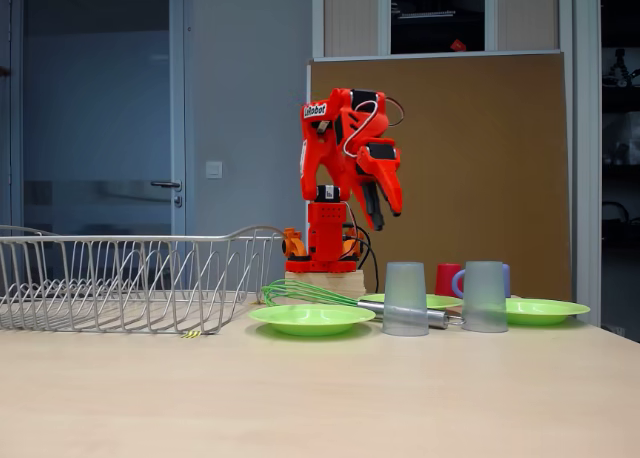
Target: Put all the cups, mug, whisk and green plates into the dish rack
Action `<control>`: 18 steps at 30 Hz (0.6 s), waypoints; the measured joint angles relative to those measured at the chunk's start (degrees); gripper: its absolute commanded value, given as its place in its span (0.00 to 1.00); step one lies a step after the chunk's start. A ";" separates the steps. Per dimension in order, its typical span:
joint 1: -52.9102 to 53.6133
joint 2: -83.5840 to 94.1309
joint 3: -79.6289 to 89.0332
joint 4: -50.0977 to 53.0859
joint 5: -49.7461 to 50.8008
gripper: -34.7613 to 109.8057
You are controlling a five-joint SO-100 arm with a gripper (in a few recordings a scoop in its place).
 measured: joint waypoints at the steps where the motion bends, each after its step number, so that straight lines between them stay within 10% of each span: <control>1: 0.00 -3.43 -3.08 0.79 1.93 0.46; 18: 0.00 -35.33 -34.98 12.83 17.67 0.54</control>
